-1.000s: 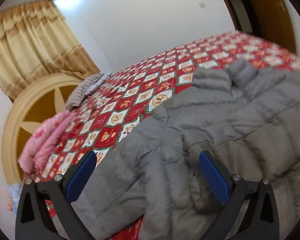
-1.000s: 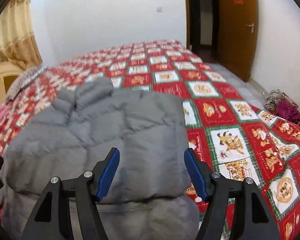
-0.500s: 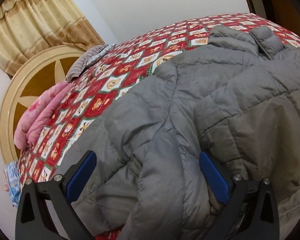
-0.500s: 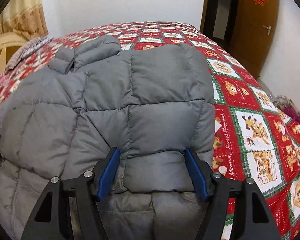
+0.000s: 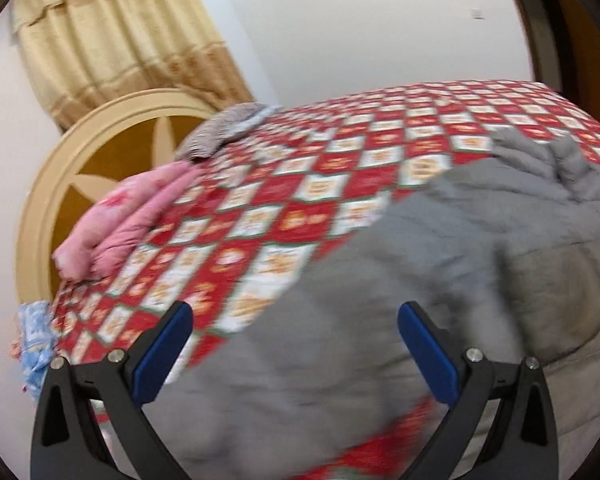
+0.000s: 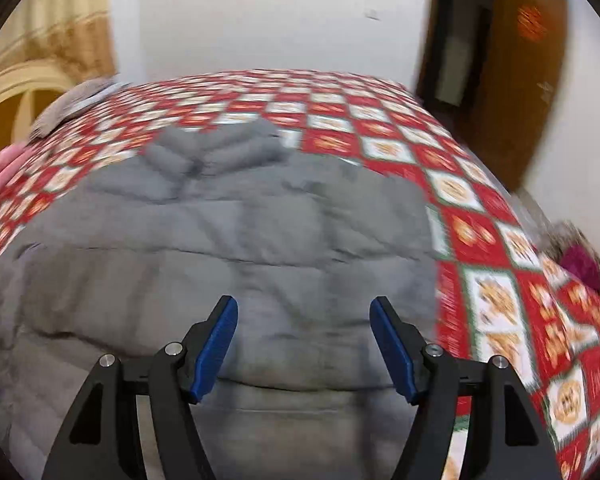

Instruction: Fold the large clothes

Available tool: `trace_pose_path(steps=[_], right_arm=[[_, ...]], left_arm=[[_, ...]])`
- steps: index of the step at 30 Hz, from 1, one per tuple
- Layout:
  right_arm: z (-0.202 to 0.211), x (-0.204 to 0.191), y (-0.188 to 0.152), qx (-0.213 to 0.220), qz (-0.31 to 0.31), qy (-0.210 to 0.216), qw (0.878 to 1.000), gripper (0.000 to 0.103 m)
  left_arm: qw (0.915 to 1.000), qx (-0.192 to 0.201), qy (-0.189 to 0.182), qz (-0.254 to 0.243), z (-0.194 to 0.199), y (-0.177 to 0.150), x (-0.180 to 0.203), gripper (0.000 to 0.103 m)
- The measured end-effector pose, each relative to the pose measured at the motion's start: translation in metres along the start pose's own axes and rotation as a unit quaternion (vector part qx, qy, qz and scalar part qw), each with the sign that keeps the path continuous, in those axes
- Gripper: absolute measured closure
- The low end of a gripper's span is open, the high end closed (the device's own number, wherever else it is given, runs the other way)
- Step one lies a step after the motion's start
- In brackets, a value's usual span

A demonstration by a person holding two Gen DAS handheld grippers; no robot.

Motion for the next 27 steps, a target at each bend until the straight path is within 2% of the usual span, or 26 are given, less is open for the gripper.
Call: trace_pose_path(steps=[4, 7, 9, 11, 12, 14, 17, 20, 22, 25, 27], right_arm=[[-0.022, -0.037, -0.005, -0.020, 0.021, 0.038, 0.999, 0.034], [-0.049, -0.061, -0.018, -0.046, 0.048, 0.026, 0.997, 0.034], [-0.059, -0.067, -0.023, -0.046, 0.068, 0.007, 0.997, 0.034], [-0.058, -0.066, -0.021, -0.047, 0.067, 0.006, 0.997, 0.034], [-0.054, -0.064, -0.020, -0.049, 0.061, 0.007, 0.997, 0.034], [-0.031, -0.065, -0.011, -0.015, 0.047, 0.018, 0.999, 0.034], [-0.012, -0.091, 0.000, 0.019, 0.078, 0.029, 0.996, 0.034], [-0.031, -0.120, -0.003, -0.019, 0.098, 0.053, 0.994, 0.034], [-0.053, -0.139, -0.017, -0.054, 0.122, 0.050, 0.990, 0.034], [-0.054, -0.151, -0.023, -0.033, 0.146, 0.024, 0.988, 0.034], [-0.048, -0.147, -0.022, -0.038, 0.136, 0.036, 0.989, 0.034]], left_arm=[[0.9982, -0.025, 0.049, 0.024, -0.017, -0.027, -0.065, 0.000], [0.9945, -0.055, 0.081, 0.039, -0.028, -0.053, -0.110, 0.000], [0.9918, -0.069, 0.097, 0.047, -0.031, -0.071, -0.133, 0.000], [0.9893, -0.081, 0.107, 0.056, -0.029, -0.087, -0.154, 0.000], [0.9885, -0.085, 0.108, 0.064, -0.027, -0.095, -0.163, 0.000], [0.9875, -0.092, 0.103, 0.076, -0.024, -0.109, -0.177, 0.000], [0.9863, -0.107, 0.083, 0.095, -0.024, -0.123, -0.188, 0.000], [0.9836, -0.124, 0.057, 0.118, -0.028, -0.129, -0.188, 0.000], [0.9824, -0.127, 0.044, 0.130, -0.028, -0.130, -0.184, 0.000], [0.9815, -0.130, 0.029, 0.137, -0.026, -0.131, -0.178, 0.000], [0.9818, -0.133, 0.018, 0.134, -0.025, -0.133, -0.171, 0.000]])
Point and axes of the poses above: each gripper's, at about its wrist camera, not at the fingertips, and z roughly against the way its jaws point, x to its right, y to its top, the point moved 2 cm from there along -z, roughly the way its jaws point
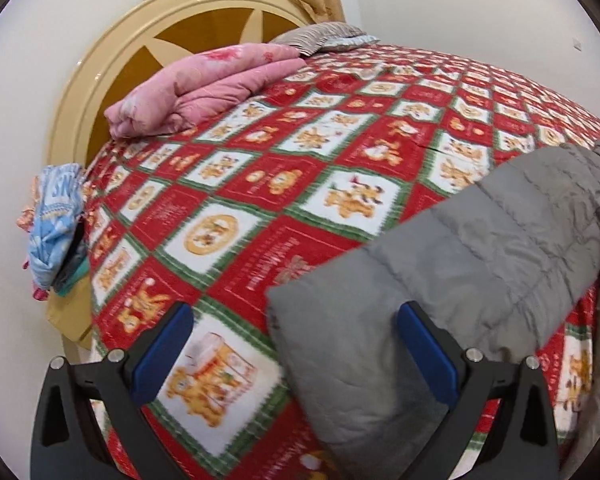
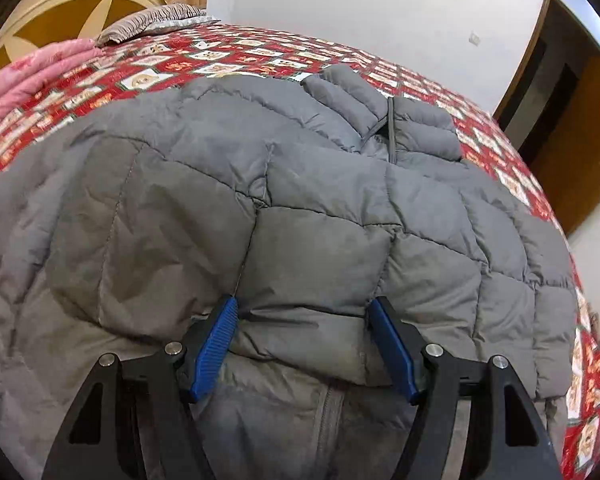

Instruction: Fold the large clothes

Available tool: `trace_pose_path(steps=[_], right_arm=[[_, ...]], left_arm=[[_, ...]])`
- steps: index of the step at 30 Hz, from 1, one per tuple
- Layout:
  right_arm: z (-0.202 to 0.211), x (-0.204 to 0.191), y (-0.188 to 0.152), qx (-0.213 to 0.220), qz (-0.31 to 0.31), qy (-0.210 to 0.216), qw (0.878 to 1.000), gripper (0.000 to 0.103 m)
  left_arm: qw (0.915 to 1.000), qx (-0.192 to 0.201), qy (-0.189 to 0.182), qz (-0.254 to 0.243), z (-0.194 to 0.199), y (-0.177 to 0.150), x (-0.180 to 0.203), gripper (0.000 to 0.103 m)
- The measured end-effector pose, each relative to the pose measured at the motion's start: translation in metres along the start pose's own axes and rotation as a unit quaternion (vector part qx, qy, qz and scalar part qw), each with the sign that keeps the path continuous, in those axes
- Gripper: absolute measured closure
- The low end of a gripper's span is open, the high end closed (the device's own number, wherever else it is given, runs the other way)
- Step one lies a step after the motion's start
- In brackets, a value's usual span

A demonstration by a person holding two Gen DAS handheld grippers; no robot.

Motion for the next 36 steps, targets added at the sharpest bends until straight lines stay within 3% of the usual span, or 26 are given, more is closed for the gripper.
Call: trace_pose_path(steps=[6, 9, 12, 13, 14, 16, 23, 27, 31, 36], right_arm=[[0.050, 0.004, -0.025, 0.032, 0.016, 0.010, 0.999, 0.034], [0.068, 0.009, -0.049, 0.038, 0.032, 0.010, 0.999, 0.034], [0.080, 0.019, -0.065, 0.046, 0.026, 0.007, 0.999, 0.034], [0.085, 0.023, -0.069, 0.051, 0.019, 0.011, 0.998, 0.034], [0.090, 0.027, -0.073, 0.054, 0.013, 0.012, 0.998, 0.034], [0.097, 0.035, -0.077, 0.062, 0.007, 0.008, 0.998, 0.034], [0.115, 0.071, -0.087, 0.084, -0.030, -0.004, 0.996, 0.034], [0.115, 0.093, -0.096, 0.086, -0.061, -0.012, 0.994, 0.034], [0.116, 0.111, -0.105, 0.086, -0.085, -0.016, 0.992, 0.034], [0.116, 0.128, -0.112, 0.087, -0.105, -0.022, 0.990, 0.034]], left_arm=[[0.9997, -0.001, -0.021, -0.011, 0.000, -0.005, 0.016, 0.000], [0.9991, -0.021, -0.030, -0.020, -0.012, -0.006, 0.028, 0.003], [0.9984, -0.034, -0.041, -0.018, -0.020, -0.006, 0.037, 0.031], [0.9980, -0.033, -0.051, -0.020, -0.019, -0.004, 0.038, 0.061], [0.9975, -0.033, -0.060, -0.021, -0.016, -0.002, 0.039, 0.074], [0.9979, -0.022, -0.056, -0.025, -0.004, 0.009, 0.038, 0.084], [0.9970, 0.068, 0.006, -0.038, 0.045, 0.076, 0.037, 0.087], [0.9892, 0.127, 0.021, -0.071, 0.085, 0.107, 0.073, 0.087], [0.9795, 0.169, 0.001, -0.110, 0.119, 0.120, 0.134, 0.087], [0.9684, 0.192, -0.063, -0.147, 0.154, 0.119, 0.218, 0.087]])
Point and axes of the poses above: each gripper's, at about its wrist camera, not at the fingertips, and z roughly against the way its jaws point, x to its right, y to its top, the point moved 2 cm from there along -z, roughly the way its jaws point
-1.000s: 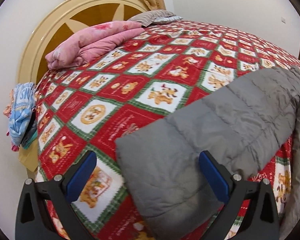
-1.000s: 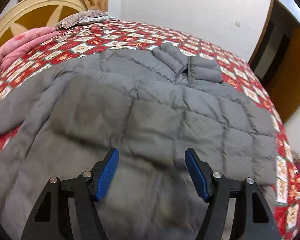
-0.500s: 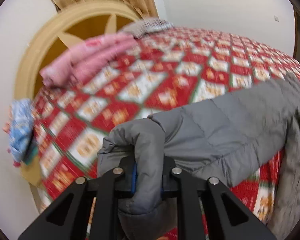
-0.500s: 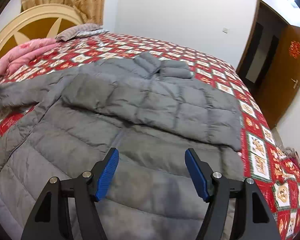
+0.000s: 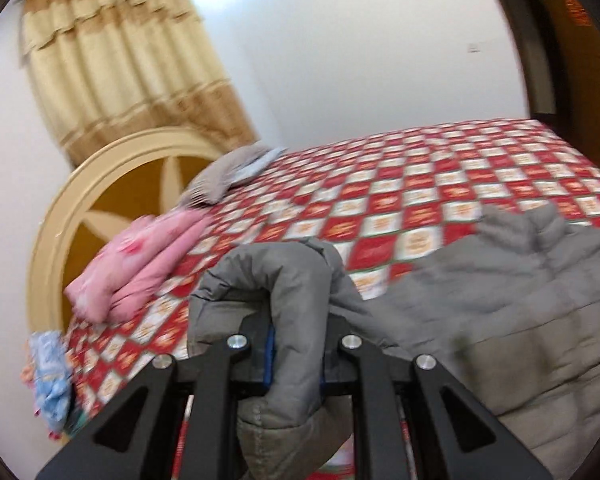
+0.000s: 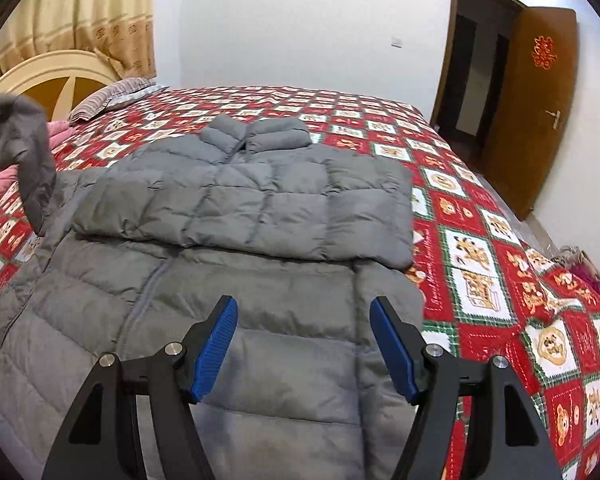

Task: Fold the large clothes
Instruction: 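Grasp the other jacket sleeve with the left tool and lift it, then lay the sleeve across the jacket body and open the left tool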

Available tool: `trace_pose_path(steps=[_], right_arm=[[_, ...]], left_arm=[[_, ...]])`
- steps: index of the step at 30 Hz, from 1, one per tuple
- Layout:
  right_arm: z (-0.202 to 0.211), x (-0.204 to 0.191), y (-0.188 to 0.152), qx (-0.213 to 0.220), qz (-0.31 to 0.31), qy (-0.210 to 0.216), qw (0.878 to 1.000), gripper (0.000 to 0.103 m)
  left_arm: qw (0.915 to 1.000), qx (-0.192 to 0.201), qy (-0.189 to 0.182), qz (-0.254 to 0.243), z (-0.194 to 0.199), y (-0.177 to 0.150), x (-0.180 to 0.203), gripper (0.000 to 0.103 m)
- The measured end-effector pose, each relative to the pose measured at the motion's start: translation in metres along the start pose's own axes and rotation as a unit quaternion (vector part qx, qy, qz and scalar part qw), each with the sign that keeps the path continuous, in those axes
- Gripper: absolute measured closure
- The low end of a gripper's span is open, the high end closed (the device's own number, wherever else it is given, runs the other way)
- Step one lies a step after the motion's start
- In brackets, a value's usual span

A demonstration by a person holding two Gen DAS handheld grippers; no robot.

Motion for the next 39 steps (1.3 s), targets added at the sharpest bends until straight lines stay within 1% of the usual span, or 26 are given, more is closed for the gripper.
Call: trace_pose_path(steps=[4, 5, 8, 10, 12, 13, 15, 16, 17, 18, 19, 20, 21, 24, 27, 29, 32, 34, 37, 39], right_arm=[[-0.003, 0.009, -0.006, -0.004, -0.010, 0.000, 1.000, 0.034], [-0.004, 0.011, -0.008, -0.004, -0.012, 0.001, 1.000, 0.034], [-0.009, 0.018, -0.012, -0.010, -0.022, 0.005, 1.000, 0.034], [-0.013, 0.021, -0.014, -0.015, -0.029, 0.007, 0.999, 0.034], [-0.017, 0.021, -0.017, -0.020, -0.031, 0.008, 0.999, 0.034], [-0.020, 0.020, -0.019, -0.022, -0.031, 0.008, 0.999, 0.034], [-0.024, 0.019, -0.022, -0.027, -0.031, 0.008, 0.999, 0.034], [-0.027, 0.019, -0.025, -0.030, -0.032, 0.009, 0.999, 0.034], [-0.029, 0.019, -0.027, -0.033, -0.034, 0.009, 0.999, 0.034], [-0.031, 0.020, -0.028, -0.035, -0.036, 0.009, 0.999, 0.034], [-0.033, 0.020, -0.029, -0.038, -0.039, 0.010, 0.998, 0.034], [-0.034, 0.022, -0.030, -0.040, -0.040, 0.011, 0.998, 0.034], [-0.036, 0.022, -0.031, -0.042, -0.041, 0.011, 0.998, 0.034], [-0.039, 0.020, -0.032, -0.049, -0.036, 0.008, 0.998, 0.032], [-0.041, 0.019, -0.032, -0.055, -0.031, 0.008, 0.998, 0.031], [-0.041, 0.019, -0.032, -0.061, -0.030, 0.013, 0.998, 0.031], [-0.035, 0.020, -0.028, -0.068, -0.029, 0.027, 0.997, 0.031], [-0.030, 0.021, -0.020, -0.064, -0.033, 0.035, 0.997, 0.031], [-0.025, 0.019, 0.003, -0.058, -0.046, 0.062, 0.995, 0.031], [-0.027, 0.014, 0.022, -0.053, -0.062, 0.085, 0.993, 0.031]], left_arm=[[0.9980, 0.005, -0.062, -0.010, 0.005, 0.010, 0.055, 0.087], [0.9974, 0.004, -0.071, -0.012, 0.006, 0.011, 0.066, 0.087], [0.9954, 0.006, -0.093, -0.021, 0.006, 0.013, 0.095, 0.087], [0.9946, 0.007, -0.100, -0.026, 0.006, 0.011, 0.107, 0.082], [0.9925, -0.001, -0.117, -0.036, 0.007, 0.008, 0.125, 0.080], [0.9916, -0.002, -0.123, -0.040, 0.011, 0.006, 0.133, 0.077], [0.9887, 0.000, -0.141, -0.052, 0.020, 0.002, 0.150, 0.067], [0.9876, 0.006, -0.146, -0.059, 0.026, 0.001, 0.158, 0.051], [0.9871, 0.015, -0.145, -0.065, 0.031, -0.001, 0.164, 0.027], [0.9870, 0.026, -0.143, -0.068, 0.035, -0.001, 0.168, 0.017], [0.9863, 0.047, -0.141, -0.072, 0.044, -0.002, 0.171, 0.005], [0.9852, 0.062, -0.141, -0.075, 0.050, -0.002, 0.173, 0.001], [0.9840, 0.075, -0.139, -0.082, 0.055, -0.002, 0.175, 0.000], [0.9820, 0.093, -0.134, -0.095, 0.061, -0.001, 0.172, 0.000], [0.9832, 0.101, -0.116, -0.099, 0.053, -0.004, 0.161, 0.000], [0.9854, 0.098, -0.101, -0.095, 0.043, -0.009, 0.147, 0.000], [0.9906, 0.079, -0.078, -0.081, 0.018, -0.018, 0.117, 0.000], [0.9935, 0.062, -0.063, -0.071, 0.001, -0.025, 0.100, 0.000], [0.9970, 0.034, -0.042, -0.056, -0.025, -0.036, 0.082, 0.000], [0.9989, 0.007, -0.026, -0.038, -0.044, -0.044, 0.069, 0.000]])
Point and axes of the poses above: each gripper's, at about its wrist camera, not at the fingertips, and z roughly against the way its jaws point, x to its right, y to its top, the point moved 2 cm from there along -z, roughly the way its jaws point
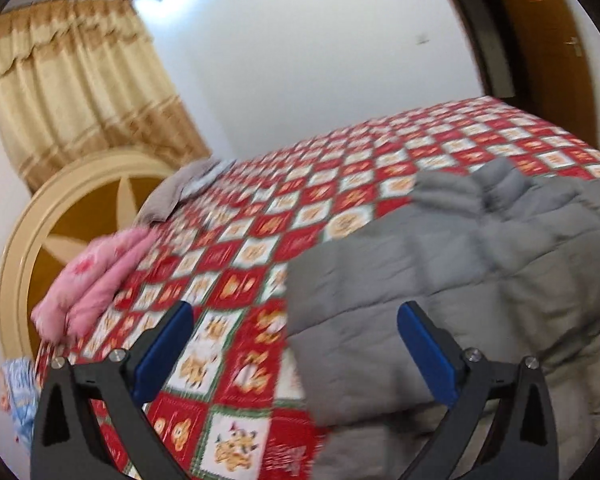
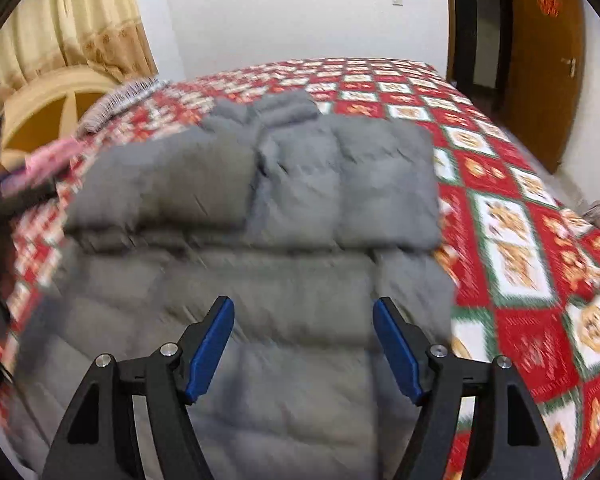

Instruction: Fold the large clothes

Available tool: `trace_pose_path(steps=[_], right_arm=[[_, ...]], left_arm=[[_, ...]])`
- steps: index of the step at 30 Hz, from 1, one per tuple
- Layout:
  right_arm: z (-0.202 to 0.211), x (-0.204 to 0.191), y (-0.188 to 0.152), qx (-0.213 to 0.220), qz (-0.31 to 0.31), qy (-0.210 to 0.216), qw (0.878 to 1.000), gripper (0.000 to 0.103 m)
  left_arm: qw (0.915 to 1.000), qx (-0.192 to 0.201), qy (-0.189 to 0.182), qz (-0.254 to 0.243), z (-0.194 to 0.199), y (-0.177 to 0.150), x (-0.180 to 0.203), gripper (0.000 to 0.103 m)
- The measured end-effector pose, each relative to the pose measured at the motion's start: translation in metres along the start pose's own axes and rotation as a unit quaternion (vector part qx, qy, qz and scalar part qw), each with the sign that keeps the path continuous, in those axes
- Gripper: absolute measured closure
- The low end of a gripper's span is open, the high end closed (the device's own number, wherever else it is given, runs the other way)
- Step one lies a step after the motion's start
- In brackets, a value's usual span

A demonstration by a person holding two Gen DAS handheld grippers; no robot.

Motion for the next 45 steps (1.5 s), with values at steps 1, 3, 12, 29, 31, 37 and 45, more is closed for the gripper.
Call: trace_pose_path(steps=[1, 3, 12, 29, 31, 37, 45], right_arm=[[-0.003, -0.002, 0.007, 0.003, -0.003, 0.008, 1.000, 0.031], [-0.016, -0.011, 0.028, 0.008, -0.007, 0.024, 1.000, 0.031], [-0.093, -0.015, 0.054, -0.043, -0.093, 0.098, 0.990, 0.055], [-0.044, 0.036, 0.021, -0.014, -0.063, 0.019, 0.998, 0.094], [-0.043, 0.040, 0.018, -0.012, -0.064, 0.003, 0.998, 0.094], [-0.008, 0.039, 0.032, 0.058, -0.058, -0.063, 0.995, 0.031], [-0.032, -0.014, 0.062, 0.050, -0.012, -0.013, 0.999, 0.037]], left_arm=[[0.9999, -0.012, 0.002, 0.009, -0.005, -0.006, -0.005, 0.000], [0.9990, -0.036, -0.001, 0.025, -0.015, -0.015, -0.012, 0.000], [0.9977, -0.063, 0.012, 0.023, -0.028, -0.039, -0.031, 0.000], [0.9965, -0.067, 0.008, 0.050, -0.032, -0.017, -0.039, 0.000], [0.9970, -0.061, 0.005, 0.046, -0.029, -0.011, -0.030, 0.000], [0.9987, -0.035, -0.006, 0.036, -0.019, 0.009, -0.003, 0.000], [0.9985, -0.038, -0.037, -0.015, -0.048, 0.016, 0.052, 0.000]])
Point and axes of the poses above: each gripper's, at about its wrist camera, not at the fingertips, and z roughly against the way its jaws point, x to its right, y to its top, the point moved 2 cm from there along -z, roughly the way its jaws point
